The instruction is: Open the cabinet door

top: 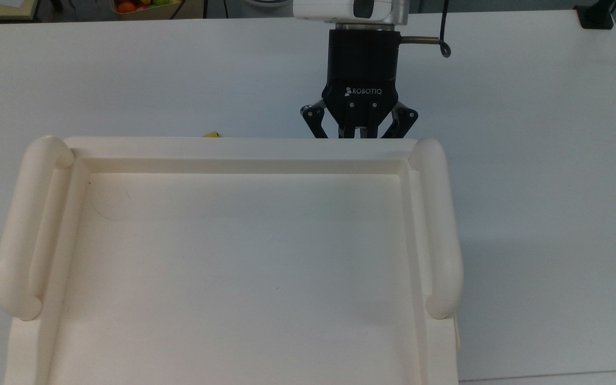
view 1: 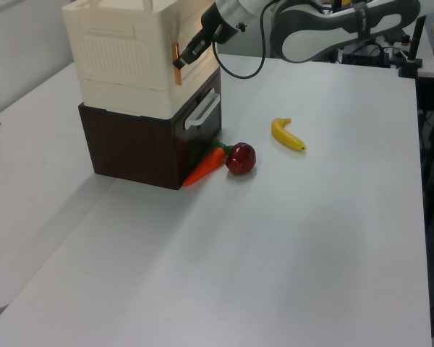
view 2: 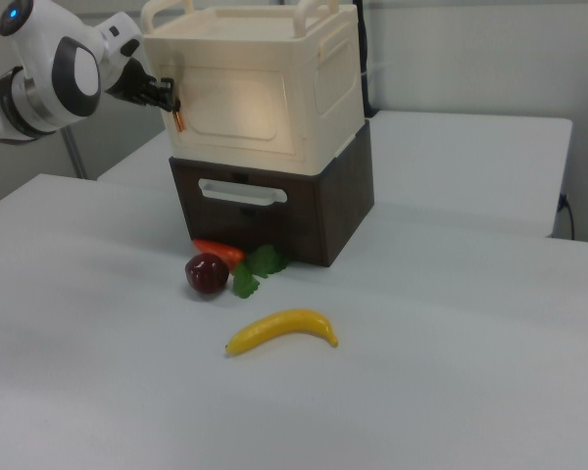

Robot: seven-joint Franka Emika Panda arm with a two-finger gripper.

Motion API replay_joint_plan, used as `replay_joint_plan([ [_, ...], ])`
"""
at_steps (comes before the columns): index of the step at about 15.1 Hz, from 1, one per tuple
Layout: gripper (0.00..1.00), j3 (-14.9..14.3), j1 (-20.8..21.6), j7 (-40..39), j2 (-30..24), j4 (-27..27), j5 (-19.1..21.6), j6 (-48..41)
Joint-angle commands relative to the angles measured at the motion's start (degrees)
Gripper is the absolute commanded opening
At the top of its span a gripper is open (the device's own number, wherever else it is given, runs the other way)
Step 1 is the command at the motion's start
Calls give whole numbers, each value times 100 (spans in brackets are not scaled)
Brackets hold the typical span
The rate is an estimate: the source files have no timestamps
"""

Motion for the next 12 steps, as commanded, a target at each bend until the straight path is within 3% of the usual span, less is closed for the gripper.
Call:
replay_joint_plan([
  [1,5,-29,30,33,-302,-266,-46,-261],
  [9,6,-20,83,270,-522,-363,-28,-773],
  [12,26,-20,83,270,-522,-354,-20,-1009],
])
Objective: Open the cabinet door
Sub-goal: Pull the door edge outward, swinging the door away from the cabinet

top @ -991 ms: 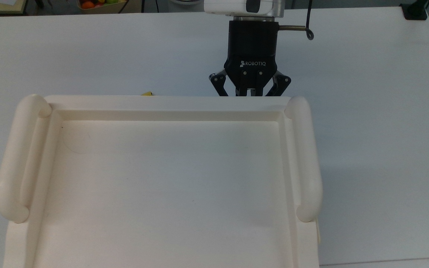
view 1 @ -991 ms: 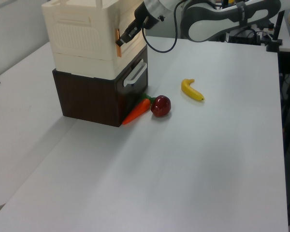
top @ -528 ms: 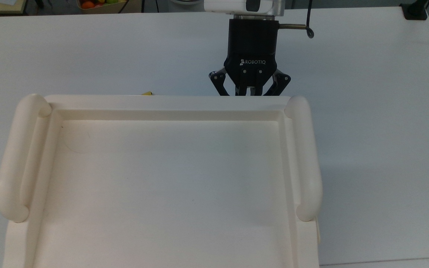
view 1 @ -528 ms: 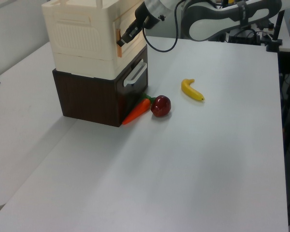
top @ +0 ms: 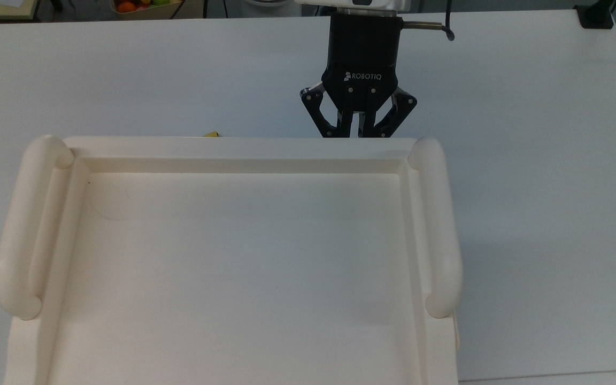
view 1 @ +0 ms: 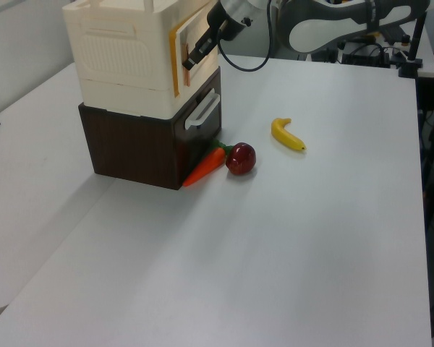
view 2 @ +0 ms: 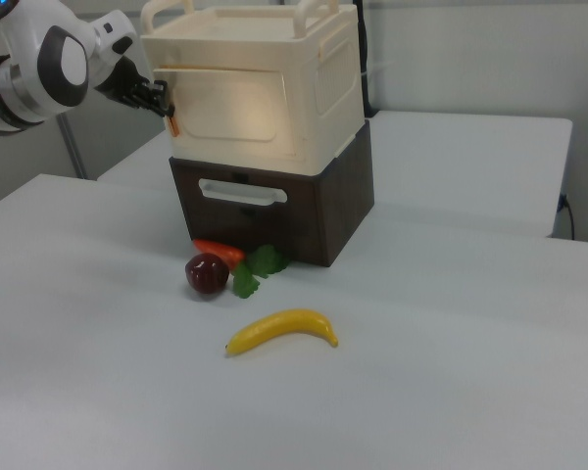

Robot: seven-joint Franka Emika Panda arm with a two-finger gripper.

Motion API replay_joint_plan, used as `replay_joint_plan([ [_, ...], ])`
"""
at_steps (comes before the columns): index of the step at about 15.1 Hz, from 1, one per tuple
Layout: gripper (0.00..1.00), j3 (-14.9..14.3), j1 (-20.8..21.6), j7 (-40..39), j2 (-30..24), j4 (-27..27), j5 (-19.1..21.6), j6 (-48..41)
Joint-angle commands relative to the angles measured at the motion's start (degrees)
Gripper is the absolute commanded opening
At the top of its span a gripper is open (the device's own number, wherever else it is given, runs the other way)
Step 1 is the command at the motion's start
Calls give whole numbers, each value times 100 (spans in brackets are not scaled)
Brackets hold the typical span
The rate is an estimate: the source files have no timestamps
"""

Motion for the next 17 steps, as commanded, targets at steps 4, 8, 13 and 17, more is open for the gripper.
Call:
replay_joint_plan([
  [4,37,26,53,51,-417,-286,17,-873],
  [8,59,61,53,25,-549,-242,394,-1497],
  [13,73,70,62,8,-899,-233,570,-2472],
  [17,81,62,53,7,-1216,-216,650,-2615],
])
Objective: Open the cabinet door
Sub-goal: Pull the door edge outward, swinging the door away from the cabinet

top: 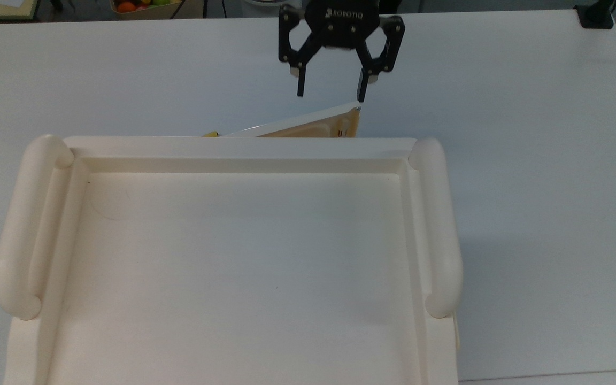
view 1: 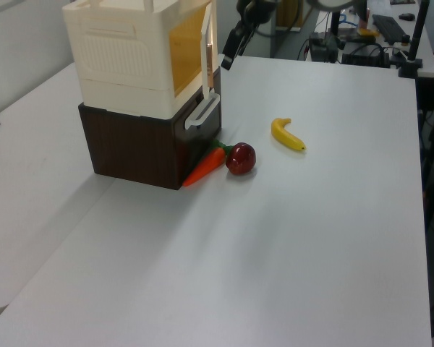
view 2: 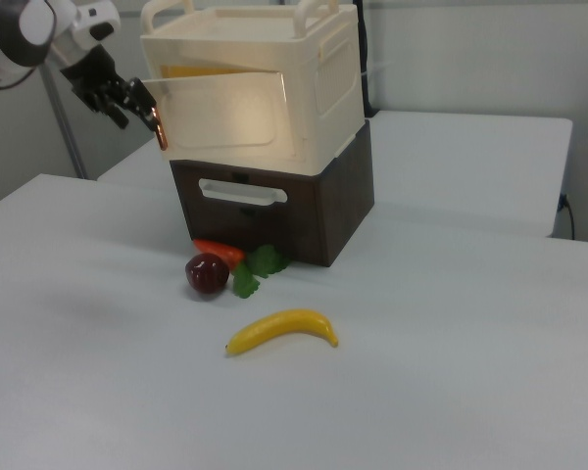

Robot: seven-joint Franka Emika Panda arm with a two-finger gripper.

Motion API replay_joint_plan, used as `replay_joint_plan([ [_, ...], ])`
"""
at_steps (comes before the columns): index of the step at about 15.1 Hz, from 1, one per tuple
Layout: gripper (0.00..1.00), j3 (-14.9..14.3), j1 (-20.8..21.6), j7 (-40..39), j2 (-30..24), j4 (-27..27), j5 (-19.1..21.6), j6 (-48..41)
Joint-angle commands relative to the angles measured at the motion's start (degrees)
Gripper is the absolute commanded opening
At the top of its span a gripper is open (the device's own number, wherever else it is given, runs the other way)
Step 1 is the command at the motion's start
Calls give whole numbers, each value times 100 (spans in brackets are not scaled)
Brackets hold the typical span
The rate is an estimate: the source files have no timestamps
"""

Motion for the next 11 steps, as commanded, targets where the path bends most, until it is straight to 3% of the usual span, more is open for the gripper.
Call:
replay_joint_plan([
  [1,89,-18,46,25,-417,-100,105,-137],
  [4,100,-10,46,-18,-399,85,62,73],
  [11,100,-18,38,-28,-13,103,-9,2059],
])
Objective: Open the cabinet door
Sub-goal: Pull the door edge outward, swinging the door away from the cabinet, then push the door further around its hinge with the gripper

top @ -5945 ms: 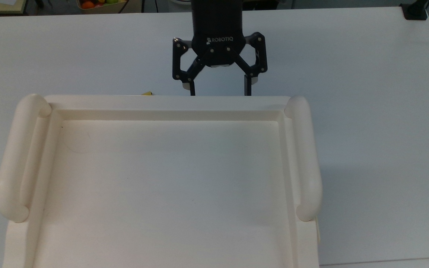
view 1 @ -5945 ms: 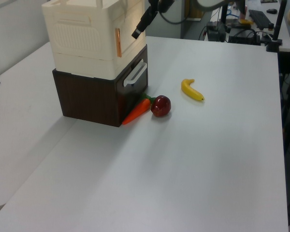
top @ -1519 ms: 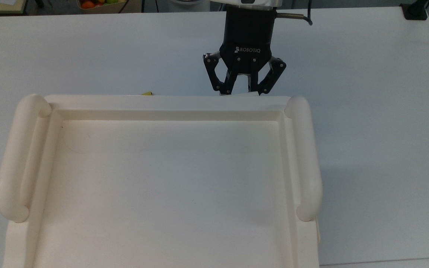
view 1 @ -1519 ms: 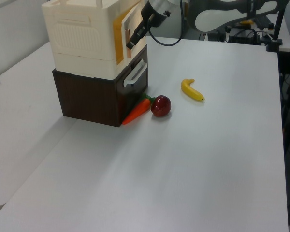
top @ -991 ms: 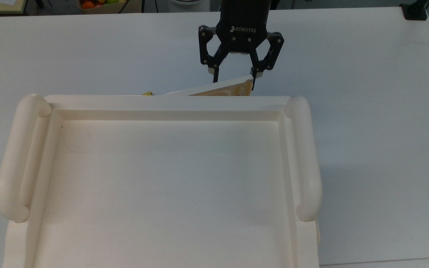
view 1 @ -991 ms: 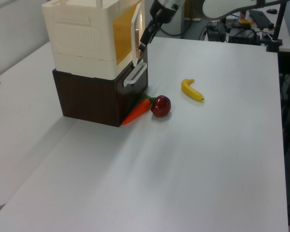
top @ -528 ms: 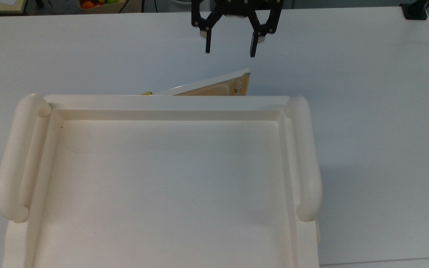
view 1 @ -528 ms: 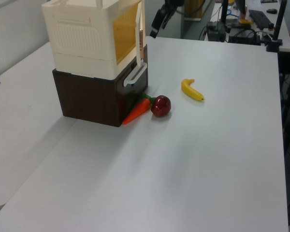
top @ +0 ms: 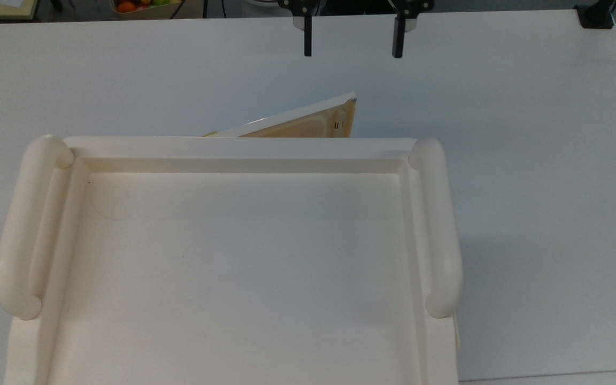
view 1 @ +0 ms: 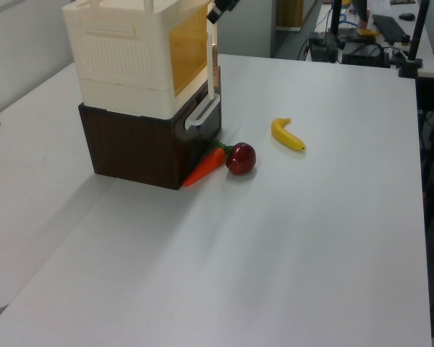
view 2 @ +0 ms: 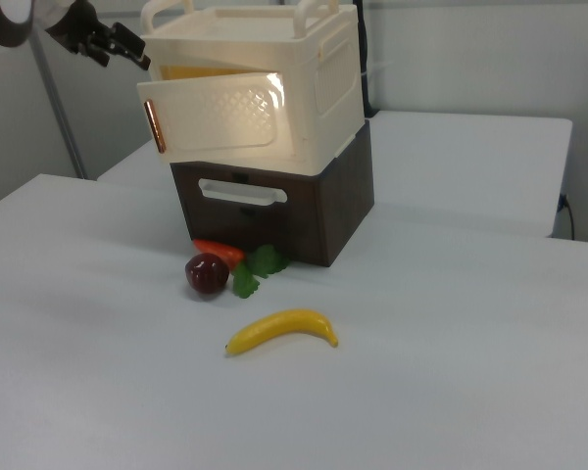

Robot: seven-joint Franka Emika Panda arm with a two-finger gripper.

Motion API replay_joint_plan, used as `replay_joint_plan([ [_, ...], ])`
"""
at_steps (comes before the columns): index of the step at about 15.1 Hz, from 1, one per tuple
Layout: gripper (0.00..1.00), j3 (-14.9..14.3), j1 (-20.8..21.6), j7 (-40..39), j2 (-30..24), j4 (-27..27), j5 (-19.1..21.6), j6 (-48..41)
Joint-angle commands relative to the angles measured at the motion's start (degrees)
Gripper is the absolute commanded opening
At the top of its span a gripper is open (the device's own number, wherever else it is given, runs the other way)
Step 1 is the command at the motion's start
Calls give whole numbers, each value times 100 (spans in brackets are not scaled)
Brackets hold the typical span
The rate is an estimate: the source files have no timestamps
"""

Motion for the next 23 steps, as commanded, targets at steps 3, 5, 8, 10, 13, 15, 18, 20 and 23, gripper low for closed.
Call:
replay_joint_plan([
  [3,100,-21,46,-97,450,1,-26,1024],
  [5,100,-21,46,-106,450,-17,-17,1025],
  [8,100,-21,55,-97,441,-43,-9,981],
  [10,100,-21,55,-106,424,-60,-17,911],
  [13,100,-21,46,-106,371,-122,-35,543],
  [15,100,-21,38,-184,301,-113,-26,218],
  [18,100,-21,20,-361,125,-104,18,-476],
  [20,100,-21,29,-378,29,-104,44,-775],
  [23,100,-21,11,-378,-85,-122,79,-1346],
])
